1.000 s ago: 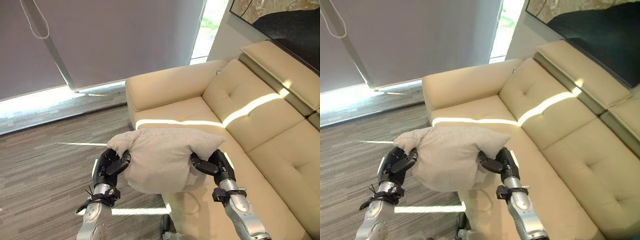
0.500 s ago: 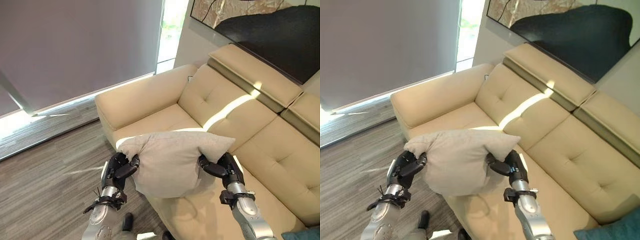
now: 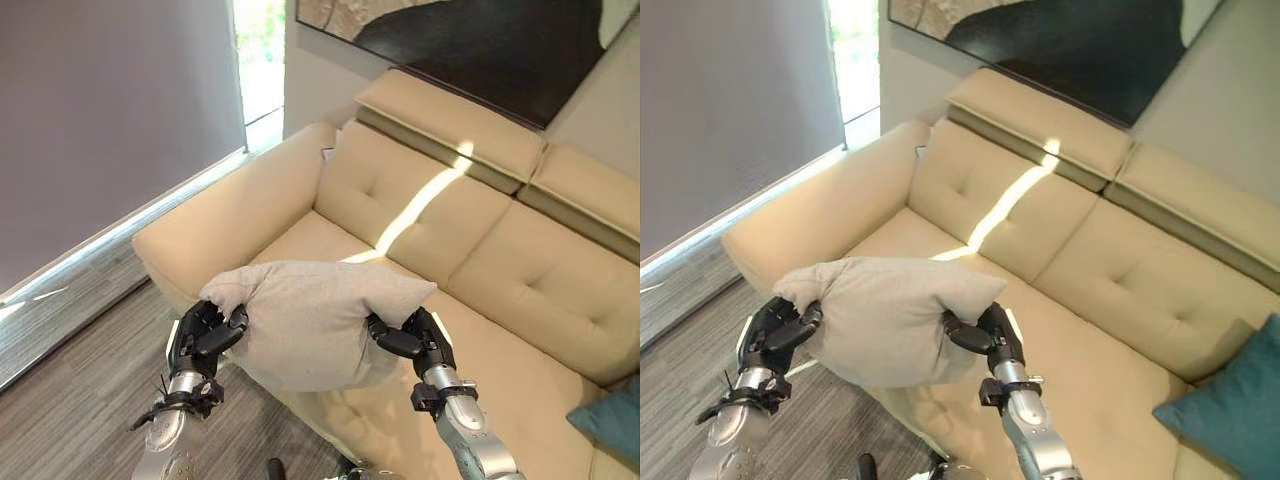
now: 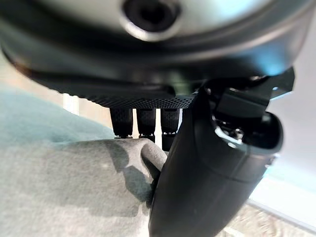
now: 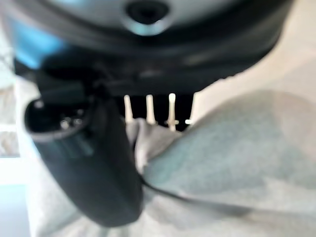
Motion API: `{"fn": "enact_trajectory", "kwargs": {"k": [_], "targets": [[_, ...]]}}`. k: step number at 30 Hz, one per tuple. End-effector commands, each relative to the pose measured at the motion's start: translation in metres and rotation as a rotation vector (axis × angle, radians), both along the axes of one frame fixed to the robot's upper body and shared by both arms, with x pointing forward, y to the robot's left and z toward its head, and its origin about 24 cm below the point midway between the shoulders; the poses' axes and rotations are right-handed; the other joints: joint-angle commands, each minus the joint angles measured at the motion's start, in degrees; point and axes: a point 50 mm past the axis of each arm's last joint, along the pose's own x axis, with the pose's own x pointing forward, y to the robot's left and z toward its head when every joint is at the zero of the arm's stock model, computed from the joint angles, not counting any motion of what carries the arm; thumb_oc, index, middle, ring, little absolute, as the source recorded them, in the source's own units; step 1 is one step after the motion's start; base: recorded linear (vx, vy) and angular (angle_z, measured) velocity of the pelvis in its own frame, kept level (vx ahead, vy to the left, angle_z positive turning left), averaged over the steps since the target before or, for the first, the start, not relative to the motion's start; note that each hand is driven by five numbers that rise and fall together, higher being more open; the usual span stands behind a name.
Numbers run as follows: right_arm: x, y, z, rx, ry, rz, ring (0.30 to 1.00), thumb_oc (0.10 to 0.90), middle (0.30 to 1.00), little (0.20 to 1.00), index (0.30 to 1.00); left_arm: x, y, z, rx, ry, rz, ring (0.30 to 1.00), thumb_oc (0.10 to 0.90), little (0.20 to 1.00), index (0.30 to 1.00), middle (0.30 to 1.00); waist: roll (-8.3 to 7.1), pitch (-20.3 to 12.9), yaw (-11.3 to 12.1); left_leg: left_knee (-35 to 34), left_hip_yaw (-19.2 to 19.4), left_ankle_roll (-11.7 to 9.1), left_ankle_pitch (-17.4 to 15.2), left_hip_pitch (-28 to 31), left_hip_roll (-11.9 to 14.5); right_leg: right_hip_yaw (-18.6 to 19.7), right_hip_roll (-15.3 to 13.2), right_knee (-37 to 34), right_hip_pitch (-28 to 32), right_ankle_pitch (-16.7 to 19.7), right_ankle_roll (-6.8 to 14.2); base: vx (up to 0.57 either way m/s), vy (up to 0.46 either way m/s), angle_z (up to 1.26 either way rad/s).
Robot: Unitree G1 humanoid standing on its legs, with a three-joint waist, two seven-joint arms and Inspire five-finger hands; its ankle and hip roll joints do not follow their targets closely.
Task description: Pick up all the scattered cushions and arrange them neatly on the sofa.
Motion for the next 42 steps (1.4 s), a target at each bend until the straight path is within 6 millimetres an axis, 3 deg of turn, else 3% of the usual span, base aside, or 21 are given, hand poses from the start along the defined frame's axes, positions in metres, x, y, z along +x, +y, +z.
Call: {"fn": "enact_trajectory", "kwargs": {"k": [1, 3, 4, 6, 7, 8, 10, 11, 12, 15, 18, 23, 25, 26, 27, 29, 31, 34, 38, 39, 42], "targets": [[0.033, 0.013, 0.083, 0.081, -0.441, 0.057, 0.3, 0.4, 0.3, 0.3, 0.3, 0.024, -0.055, 0.048, -0.028, -0.308, -0.294, 0.3, 0.4, 0.3, 0.3, 0.3, -0.34, -5.3, -1.5, 5.8, -5.1, -1.0, -6.9, -0.3, -1.0, 4.2, 2.5, -5.5, 5.5, -0.5, 2.8, 0.07, -0.028, -0.11], [0.032, 0.011, 0.086, 0.079, -0.451, 0.055, 0.3, 0.4, 0.3, 0.3, 0.3, 0.025, -0.056, 0.05, -0.028, -0.317, -0.298, 0.3, 0.4, 0.3, 0.3, 0.3, -0.49, -5.4, -1.7, 9.1, -5.3, -1.3, -7.6, -1.1, -1.0, 5.5, 2.9, -6.5, 6.1, -0.4, 2.4, 0.07, -0.009, -0.13], [0.034, 0.012, 0.086, 0.083, -0.452, 0.057, 0.3, 0.4, 0.3, 0.3, 0.3, 0.028, -0.056, 0.054, -0.021, -0.335, -0.291, 0.3, 0.4, 0.3, 0.3, 0.3, -0.68, -4.7, -0.9, 16.8, -8.1, -3.1, -6.8, -3.9, -0.6, 7.7, 3.5, -7.8, 7.6, -0.5, 1.6, 0.06, 0.004, -0.14], [0.034, 0.012, 0.086, 0.083, -0.453, 0.057, 0.3, 0.4, 0.3, 0.3, 0.3, 0.029, -0.056, 0.054, -0.02, -0.336, -0.291, 0.3, 0.4, 0.3, 0.3, 0.3, -0.8, -4.9, -1.0, 16.8, -8.1, -3.0, -6.6, -4.3, -0.7, 7.6, 3.4, -7.8, 7.3, -0.4, 1.6, 0.03, 0.041, -0.41], [0.035, 0.011, 0.088, 0.075, -0.454, 0.066, 0.3, 0.4, 0.3, 0.3, 0.3, 0.033, -0.061, 0.059, -0.037, -0.362, -0.292, 0.3, 0.4, 0.3, 0.3, 0.3, -1.38, -4.4, -0.3, 17.2, -12.4, -4.1, -6.7, -7.3, -0.6, 10.0, 3.0, -8.2, 7.6, -0.5, 1.6, 0.04, 0.077, -0.59], [0.035, 0.011, 0.088, 0.075, -0.454, 0.066, 0.3, 0.4, 0.3, 0.3, 0.3, 0.033, -0.061, 0.059, -0.037, -0.362, -0.292, 0.3, 0.4, 0.3, 0.3, 0.3, -1.37, -4.4, -0.3, 17.2, -12.4, -4.1, -6.7, -7.3, -0.6, 10.0, 3.0, -8.2, 7.7, -0.5, 1.7, 0.09, 0.101, -0.55], [0.035, 0.009, 0.087, 0.063, -0.447, 0.064, 0.3, 0.4, 0.3, 0.3, 0.3, 0.036, -0.064, 0.063, -0.03, -0.379, -0.299, 0.3, 0.4, 0.3, 0.3, 0.3, -1.65, -4.7, -0.2, 14.1, -14.6, -4.3, -6.8, -7.8, 0.0, 11.6, 2.6, -8.5, 8.0, -0.4, 2.0, 0.13, 0.096, -0.56], [0.035, 0.007, 0.086, 0.048, -0.442, 0.061, 0.3, 0.4, 0.3, 0.3, 0.3, 0.038, -0.069, 0.068, -0.035, -0.399, -0.311, 0.3, 0.4, 0.3, 0.3, 0.3, -1.28, -4.8, 0.1, 11.3, -18.4, -4.7, -5.2, -8.8, 0.7, 13.4, 2.9, -9.0, 8.4, -0.6, 2.1, 0.12, 0.107, -0.56], [0.035, 0.007, 0.086, 0.048, -0.442, 0.061, 0.3, 0.4, 0.3, 0.3, 0.3, 0.038, -0.069, 0.068, -0.036, -0.399, -0.311, 0.3, 0.4, 0.3, 0.3, 0.3, -1.26, -4.7, 0.2, 11.2, -18.4, -4.7, -5.1, -8.6, 0.7, 13.4, 2.9, -9.0, 8.4, -0.6, 2.1, 0.11, 0.136, -0.49], [0.038, 0.006, 0.088, 0.027, -0.451, 0.059, 0.3, 0.4, 0.3, 0.3, 0.3, 0.039, -0.075, 0.069, -0.057, -0.406, -0.325, 0.3, 0.4, 0.3, 0.3, 0.3, 0.34, -5.2, 0.1, 6.3, -22.7, -4.6, -4.6, -6.8, 1.6, 16.2, 3.0, -9.4, 8.7, -1.1, 2.7, 0.1, 0.17, -0.62], [0.038, 0.011, 0.087, 0.033, -0.442, 0.075, 0.3, 0.4, 0.3, 0.3, 0.3, 0.036, -0.076, 0.067, -0.038, -0.395, -0.356, 0.3, 0.4, 0.3, 0.3, 0.3, 1.49, -5.4, -0.5, 4.0, -19.0, -3.6, -4.2, -4.2, 1.4, 19.2, 1.6, -8.9, 6.9, 0.5, 4.3, 0.06, 0.268, -0.71], [0.041, 0.025, 0.09, 0.058, -0.453, 0.116, 0.3, 0.4, 0.3, 0.3, 0.3, 0.033, -0.068, 0.065, -0.026, -0.382, -0.342, 0.3, 0.4, 0.3, 0.3, 0.3, 1.33, -4.3, 0.7, 3.8, -14.0, -2.0, -5.0, -4.3, 0.7, 21.2, -0.3, -8.9, 3.6, 3.2, 7.0, -0.08, 0.176, -0.82], [0.042, 0.032, 0.09, 0.064, -0.457, 0.132, 0.3, 0.4, 0.3, 0.3, 0.3, 0.032, -0.063, 0.064, -0.008, -0.372, -0.328, 0.3, 0.4, 0.3, 0.3, 0.3, 1.14, -4.0, 1.3, 2.9, -12.4, -1.6, -4.9, -4.2, 0.6, 20.1, -1.0, -8.6, 2.2, 4.1, 7.9, -0.09, 0.068, -0.72], [0.044, 0.036, 0.094, 0.065, -0.472, 0.142, 0.3, 0.4, 0.3, 0.3, 0.3, 0.034, -0.057, 0.067, 0.016, -0.381, -0.308, 0.3, 0.4, 0.3, 0.3, 0.3, 1.07, -3.5, 2.3, 2.7, -11.5, -1.5, -4.2, -4.7, 1.1, 16.1, -1.5, -7.1, 0.9, 4.4, 8.2, -0.07, 0.005, -0.46], [0.044, 0.036, 0.094, 0.065, -0.472, 0.142, 0.3, 0.4, 0.3, 0.3, 0.3, 0.034, -0.057, 0.067, 0.016, -0.381, -0.308, 0.3, 0.4, 0.3, 0.3, 0.3, 1.08, -3.5, 2.2, 2.6, -11.5, -1.5, -4.2, -4.7, 1.1, 16.0, -1.5, -7.1, 0.9, 4.4, 8.2, -0.07, -0.012, -0.29], [0.044, 0.036, 0.095, 0.068, -0.477, 0.142, 0.3, 0.4, 0.3, 0.3, 0.3, 0.036, -0.055, 0.07, 0.037, -0.397, -0.305, 0.3, 0.4, 0.3, 0.3, 0.3, 1.13, -3.8, 2.9, 1.1, -11.0, -1.6, -3.4, -4.9, 1.0, 11.2, -1.8, -7.4, 2.6, 3.0, 7.1, -0.02, 0.022, -0.12], [0.045, 0.034, 0.096, 0.056, -0.485, 0.134, 0.3, 0.4, 0.3, 0.3, 0.3, 0.038, -0.053, 0.075, 0.067, -0.419, -0.29, 0.3, 0.4, 0.3, 0.3, 0.3, 1.24, -4.1, 2.7, 0.1, -11.4, -1.7, -2.9, -4.5, 0.5, 9.7, -1.8, -8.3, 3.1, 2.5, 6.6, 0.04, 0.013, -0.04], [0.048, 0.032, 0.102, 0.036, -0.513, 0.119, 0.3, 0.4, 0.3, 0.3, 0.3, 0.043, -0.053, 0.082, 0.084, -0.452, -0.253, 0.3, 0.4, 0.3, 0.3, 0.3, 1.37, -4.8, 2.2, 0.1, -11.6, -2.2, -2.8, -5.3, 0.0, 9.8, -1.8, -9.7, 3.3, 2.7, 6.2, 0.03, -0.023, 0.17], [0.059, 0.034, 0.12, 0.016, -0.577, 0.099, 0.3, 0.4, 0.3, 0.3, 0.3, 0.06, -0.061, 0.099, 0.087, -0.519, -0.213, 0.3, 0.4, 0.3, 0.3, 0.3, 2.61, -5.4, 1.5, 0.1, -12.2, -3.1, -2.1, -8.1, 0.4, 8.7, -1.9, -10.1, 1.0, 2.2, 5.7, -0.05, -0.028, 0.15], [0.069, 0.038, 0.133, 0.024, -0.62, 0.088, 0.3, 0.4, 0.3, 0.3, 0.3, 0.072, -0.068, 0.116, 0.094, -0.581, -0.194, 0.3, 0.4, 0.3, 0.3, 0.3, 3.36, -4.9, 1.3, 0.1, -12.6, -3.6, -1.5, -9.6, 0.6, 8.7, -1.6, -10.1, -0.4, 2.0, 5.7, -0.11, -0.018, 0.28], [0.079, 0.046, 0.151, 0.031, -0.672, 0.09, 0.3, 0.4, 0.3, 0.3, 0.3, 0.086, -0.075, 0.136, 0.101, -0.645, -0.174, 0.3, 0.4, 0.3, 0.3, 0.3, 3.93, -4.3, 1.2, 0.1, -13.0, -4.0, -0.9, -11.9, 0.9, 8.6, -1.5, -10.1, -2.3, 2.0, 5.8, -0.1, -0.018, 0.18]]}}
